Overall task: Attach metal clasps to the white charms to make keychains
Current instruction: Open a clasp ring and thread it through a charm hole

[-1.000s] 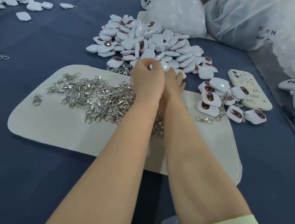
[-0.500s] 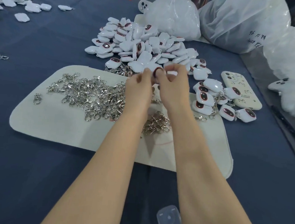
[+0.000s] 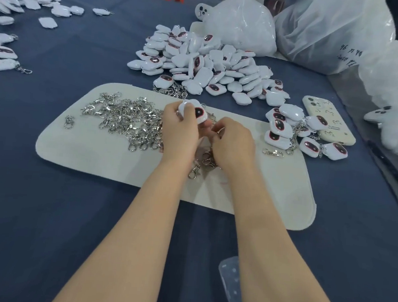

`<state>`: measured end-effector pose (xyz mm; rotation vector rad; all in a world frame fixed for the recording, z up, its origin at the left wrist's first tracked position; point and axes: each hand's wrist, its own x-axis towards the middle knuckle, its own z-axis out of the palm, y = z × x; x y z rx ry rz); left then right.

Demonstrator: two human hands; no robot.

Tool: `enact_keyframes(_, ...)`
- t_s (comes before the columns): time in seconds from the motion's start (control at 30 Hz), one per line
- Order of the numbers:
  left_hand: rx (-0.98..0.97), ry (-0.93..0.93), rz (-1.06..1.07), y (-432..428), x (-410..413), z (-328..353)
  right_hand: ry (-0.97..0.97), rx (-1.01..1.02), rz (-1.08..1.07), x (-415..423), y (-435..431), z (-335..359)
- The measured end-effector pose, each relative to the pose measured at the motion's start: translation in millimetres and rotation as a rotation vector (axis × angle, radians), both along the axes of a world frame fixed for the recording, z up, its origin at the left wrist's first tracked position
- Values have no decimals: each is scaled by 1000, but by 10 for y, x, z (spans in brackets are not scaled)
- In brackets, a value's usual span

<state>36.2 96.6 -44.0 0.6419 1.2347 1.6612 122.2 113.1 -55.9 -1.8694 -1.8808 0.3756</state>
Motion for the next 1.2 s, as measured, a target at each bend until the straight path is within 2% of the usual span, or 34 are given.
enact_keyframes(0.13, -19, 31, -9, 40, -21, -35, 43, 47, -62, 43, 43, -47)
enact_keyframes(0.3, -34, 75, -49, 50, 10, -38, -18, 8, -32, 63, 85, -63)
enact_keyframes(0.5, -11, 254, -92, -5, 41, -20, -90, -94, 56, 97, 94, 15)
enact_keyframes(0.67, 3, 317, -89, -21, 74, -21, -91, -96, 91, 70, 76, 21)
enact_keyframes(0.73, 0, 285, -71, -20, 57, -18, 59, -33, 94, 63, 70, 9)
enact_keyframes(0.83, 39, 153, -26, 28, -7, -31, 528, 59, 13, 52, 57, 58)
enact_keyframes(0.9, 64, 126, 10, 25, -24, -13, 792, 50, -18, 72, 61, 94)
enact_keyframes(1.0, 92, 274, 17, 15, -31, -2, 1041, -23, 11, 109, 79, 129)
enact_keyframes(1.13, 80, 496, -96, 46, 12, -12, 1257, -45, 14, 138, 94, 167)
enact_keyframes(1.2, 55, 597, -130, 36, 31, -28, 1303, -37, 23, 133, 101, 168)
